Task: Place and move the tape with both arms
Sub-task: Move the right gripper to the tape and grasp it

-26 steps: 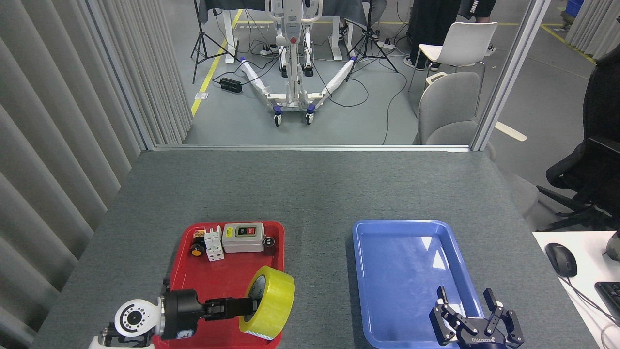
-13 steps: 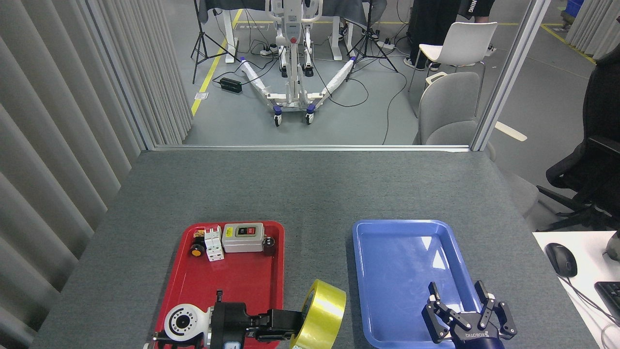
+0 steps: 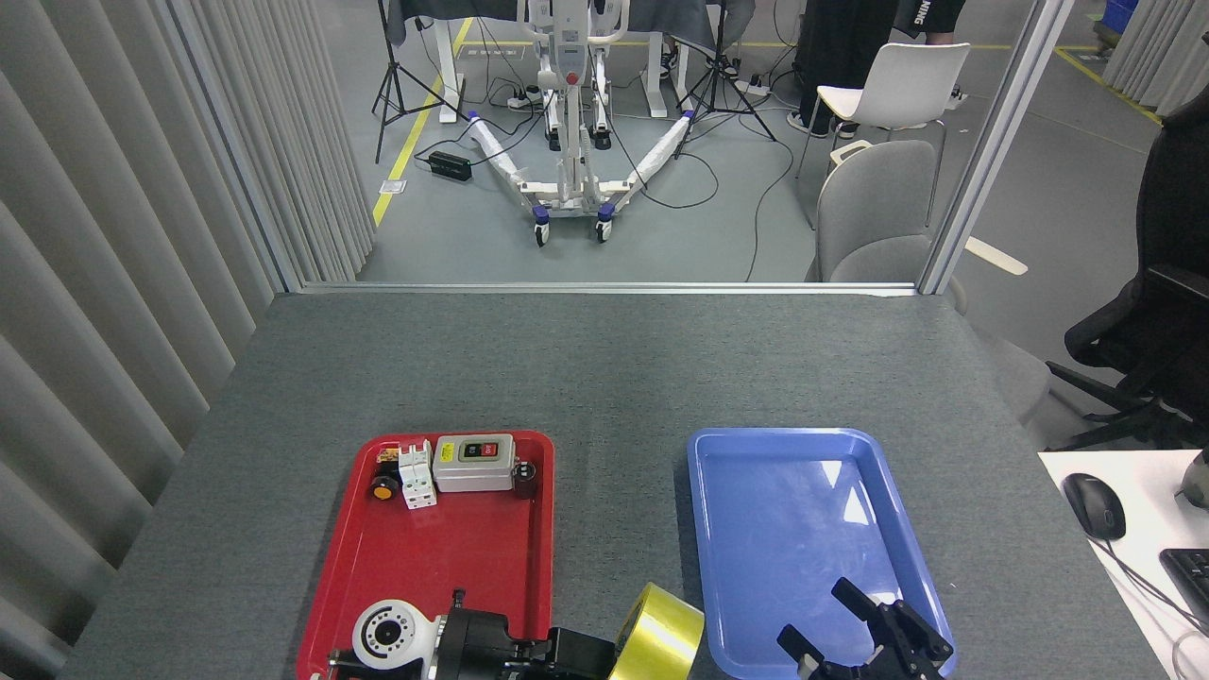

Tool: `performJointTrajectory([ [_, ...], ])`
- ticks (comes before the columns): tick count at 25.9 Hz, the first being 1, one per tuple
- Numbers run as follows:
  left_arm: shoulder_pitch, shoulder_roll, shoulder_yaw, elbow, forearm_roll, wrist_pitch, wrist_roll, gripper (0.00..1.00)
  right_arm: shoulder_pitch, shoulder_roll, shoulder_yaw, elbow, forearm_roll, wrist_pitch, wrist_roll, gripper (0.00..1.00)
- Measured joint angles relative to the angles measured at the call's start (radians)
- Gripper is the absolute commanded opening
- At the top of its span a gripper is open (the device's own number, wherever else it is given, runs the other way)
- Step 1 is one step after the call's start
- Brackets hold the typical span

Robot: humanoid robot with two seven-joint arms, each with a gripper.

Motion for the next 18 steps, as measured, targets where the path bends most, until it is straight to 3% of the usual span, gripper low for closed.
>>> performJointTrajectory([
  [3,0.0,0.001,0.0,0.001,0.0,0.002,-0.003,0.0,-0.01,-0.064,0.01,0.011,-0.095,-0.148,0.0,1.0],
  [5,0.0,0.001,0.002,0.001,0.0,0.002,-0.01,0.0,-0.031,-0.073,0.017,0.02,-0.12,-0.197,0.033,1.0],
  [10,0.001,0.001,0.005,0.002,-0.002,0.003,-0.022,0.0,-0.095,-0.022,0.041,0.032,-0.133,-0.239,0.166,0.98],
  [18,0.001,0.002,0.007,0.003,-0.004,0.003,-0.024,0.0,-0.18,0.048,0.121,0.035,-0.077,-0.241,0.271,0.83],
])
